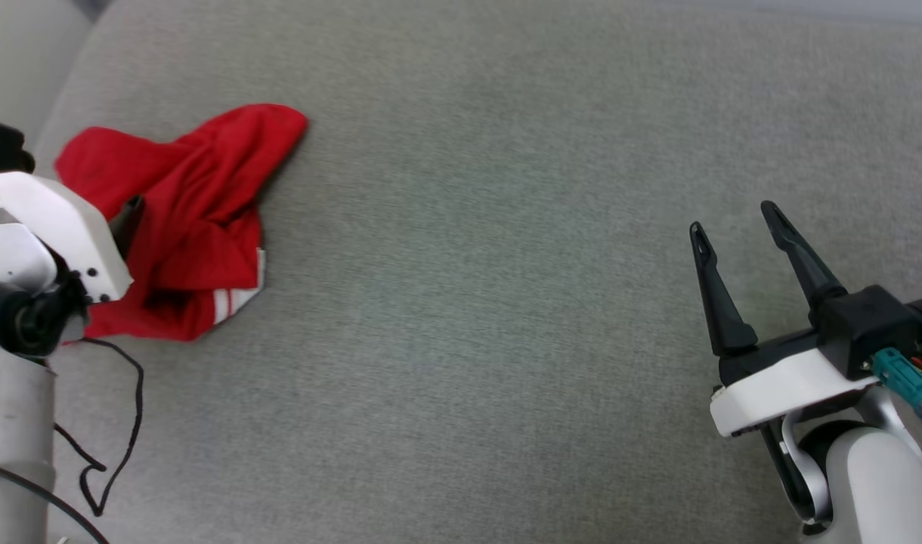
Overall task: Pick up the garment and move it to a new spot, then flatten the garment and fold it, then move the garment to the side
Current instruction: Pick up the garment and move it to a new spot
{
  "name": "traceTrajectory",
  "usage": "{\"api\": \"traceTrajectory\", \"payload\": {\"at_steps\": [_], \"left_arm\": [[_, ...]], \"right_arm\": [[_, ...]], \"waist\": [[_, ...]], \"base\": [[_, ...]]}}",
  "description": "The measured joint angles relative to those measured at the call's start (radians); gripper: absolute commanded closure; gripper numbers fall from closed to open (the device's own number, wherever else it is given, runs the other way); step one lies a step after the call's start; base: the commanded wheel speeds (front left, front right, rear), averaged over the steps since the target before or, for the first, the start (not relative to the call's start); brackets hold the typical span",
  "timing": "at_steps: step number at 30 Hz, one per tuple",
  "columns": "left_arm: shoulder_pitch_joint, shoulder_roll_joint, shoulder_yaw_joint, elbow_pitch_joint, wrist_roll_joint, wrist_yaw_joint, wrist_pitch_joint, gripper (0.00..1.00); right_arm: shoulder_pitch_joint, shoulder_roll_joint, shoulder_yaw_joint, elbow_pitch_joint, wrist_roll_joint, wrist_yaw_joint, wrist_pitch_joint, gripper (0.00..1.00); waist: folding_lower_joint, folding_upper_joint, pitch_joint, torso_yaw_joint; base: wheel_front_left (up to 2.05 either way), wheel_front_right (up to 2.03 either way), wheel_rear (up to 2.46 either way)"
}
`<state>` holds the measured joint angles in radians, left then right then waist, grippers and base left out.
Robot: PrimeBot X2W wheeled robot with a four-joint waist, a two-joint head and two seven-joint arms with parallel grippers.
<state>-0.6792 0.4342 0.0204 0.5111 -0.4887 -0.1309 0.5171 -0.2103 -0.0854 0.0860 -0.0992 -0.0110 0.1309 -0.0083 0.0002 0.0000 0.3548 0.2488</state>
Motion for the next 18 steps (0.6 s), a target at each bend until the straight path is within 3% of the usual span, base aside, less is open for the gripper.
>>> {"api": "traceTrajectory", "payload": {"at_steps": [8,13,14,15,18], "left_arm": [[-0.037,0.037,0.015,0.213,-0.054,0.011,0.185,0.0],[-0.069,0.044,0.035,0.298,-0.088,0.053,0.252,0.0],[-0.07,0.043,0.035,0.305,-0.089,0.054,0.252,0.62],[-0.071,0.042,0.034,0.307,-0.089,0.054,0.247,1.0],[-0.063,0.038,0.019,0.311,-0.069,0.052,0.184,1.0]], "right_arm": [[-0.025,0.009,0.003,0.024,0.001,0.0,-0.024,0.0],[-0.03,0.011,-0.001,0.033,0.001,0.0,-0.028,0.0],[-0.031,0.011,-0.002,0.034,0.001,0.0,-0.028,0.0],[-0.033,0.012,-0.004,0.035,0.001,0.0,-0.028,0.0],[-0.035,0.012,-0.009,0.04,0.001,0.0,-0.028,0.0]], "waist": [[0.0,0.0,0.072,-0.067],[0.0,0.0,0.082,-0.084],[-0.0001,0.0,0.082,-0.085],[-0.0001,0.0,0.08,-0.084],[-0.0001,0.0,0.068,-0.081]], "base": [[0.0,0.0,0.0],[0.0,0.0,0.0],[0.0,0.0,0.0],[0.0,0.0,0.0],[0.0,0.0,0.0]]}}
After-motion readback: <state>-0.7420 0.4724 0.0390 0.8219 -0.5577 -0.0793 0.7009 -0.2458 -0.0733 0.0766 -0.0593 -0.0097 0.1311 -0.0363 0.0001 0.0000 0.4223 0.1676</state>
